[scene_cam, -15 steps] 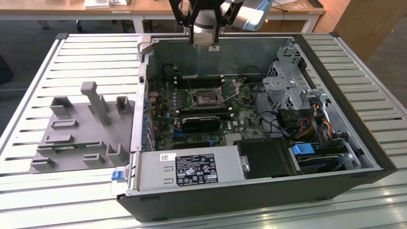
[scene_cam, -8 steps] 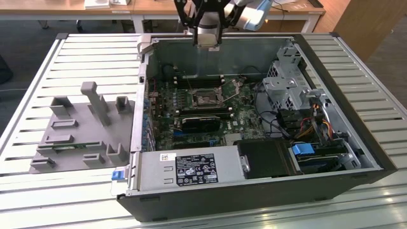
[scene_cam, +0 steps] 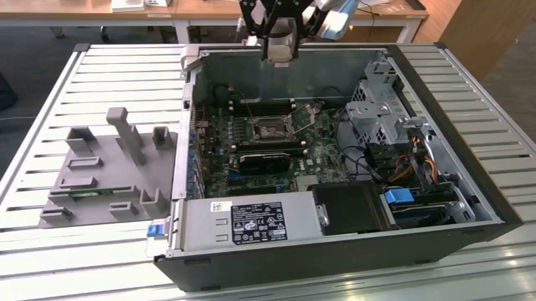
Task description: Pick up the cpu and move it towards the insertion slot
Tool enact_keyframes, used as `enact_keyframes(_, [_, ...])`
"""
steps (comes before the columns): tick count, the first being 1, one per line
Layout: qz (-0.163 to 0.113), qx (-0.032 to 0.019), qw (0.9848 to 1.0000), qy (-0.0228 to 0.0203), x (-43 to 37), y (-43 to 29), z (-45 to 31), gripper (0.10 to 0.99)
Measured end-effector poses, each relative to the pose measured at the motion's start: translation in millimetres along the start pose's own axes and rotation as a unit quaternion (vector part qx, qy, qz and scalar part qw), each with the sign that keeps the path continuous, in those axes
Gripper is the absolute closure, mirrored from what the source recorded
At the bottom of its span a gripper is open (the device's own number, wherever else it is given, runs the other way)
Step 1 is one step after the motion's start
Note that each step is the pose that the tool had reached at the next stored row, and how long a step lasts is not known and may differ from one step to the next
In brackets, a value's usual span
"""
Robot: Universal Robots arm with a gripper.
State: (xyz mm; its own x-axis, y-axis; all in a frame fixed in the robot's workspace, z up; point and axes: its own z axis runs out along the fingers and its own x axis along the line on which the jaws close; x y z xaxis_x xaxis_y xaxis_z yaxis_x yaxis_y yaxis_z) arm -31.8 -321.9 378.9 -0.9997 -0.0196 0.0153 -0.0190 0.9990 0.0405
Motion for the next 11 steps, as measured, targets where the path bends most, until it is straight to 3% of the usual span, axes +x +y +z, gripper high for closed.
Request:
enact_keyframes(6, [0.000, 0.0000, 1.0000, 0.0014, -10.7, 5.7, 5.1, 0.545])
enact_keyframes(11, [0.000, 0.0000, 1.0000, 0.0015, -11.1, 9.2, 9.0, 0.545])
